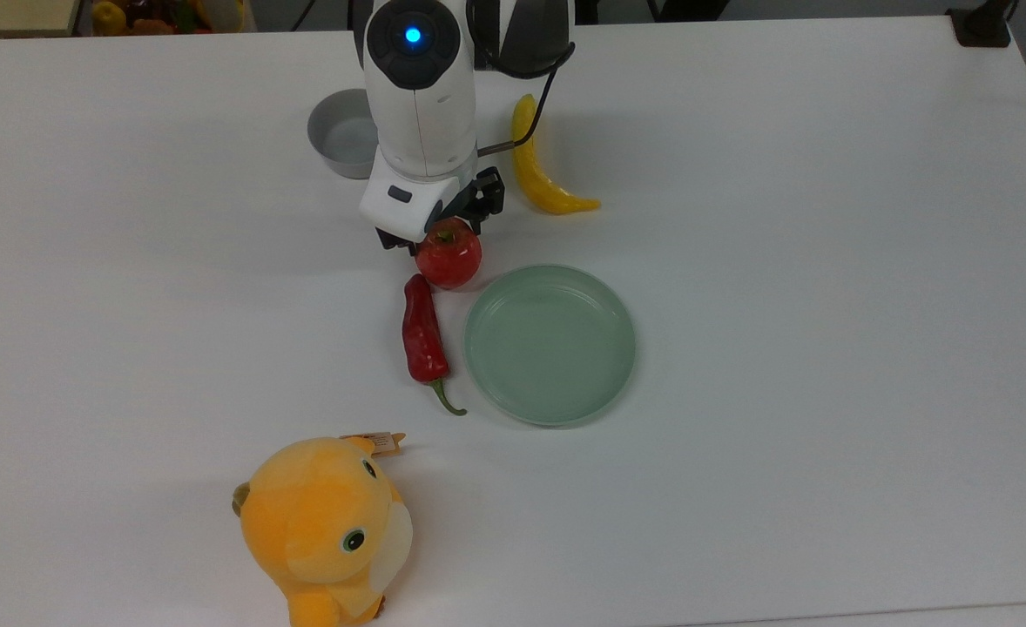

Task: Red apple placed in the center of the desktop
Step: 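Carry the apple beside the green plate and lower it onto the table, then open the gripper, release the apple, and raise the arm away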

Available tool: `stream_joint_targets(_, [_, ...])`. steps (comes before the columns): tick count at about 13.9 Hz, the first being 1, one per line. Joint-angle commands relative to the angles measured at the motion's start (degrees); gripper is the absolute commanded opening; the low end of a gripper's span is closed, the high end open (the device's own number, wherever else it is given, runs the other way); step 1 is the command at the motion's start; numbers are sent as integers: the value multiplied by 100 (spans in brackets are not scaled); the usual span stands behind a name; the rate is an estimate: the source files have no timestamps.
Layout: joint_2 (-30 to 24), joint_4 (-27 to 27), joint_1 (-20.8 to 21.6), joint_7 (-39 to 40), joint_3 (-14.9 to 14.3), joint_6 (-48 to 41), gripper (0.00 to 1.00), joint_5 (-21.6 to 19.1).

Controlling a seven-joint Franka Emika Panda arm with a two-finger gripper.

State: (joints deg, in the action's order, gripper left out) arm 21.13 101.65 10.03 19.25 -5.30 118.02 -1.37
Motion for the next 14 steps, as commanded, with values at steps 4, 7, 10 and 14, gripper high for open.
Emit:
stream_joint_targets(4, [-161,-102,16,-623,3,-59,100,-91])
stream_joint_targets(7, [-565,-137,16,-721,-15,-392,100,-74])
stream_joint_targets(10, [-1004,-433,-19,-949,-76,-980,100,-47])
stream_joint_targets(14, [-1111,-1532,-107,-1213,-313,-2482,100,-91])
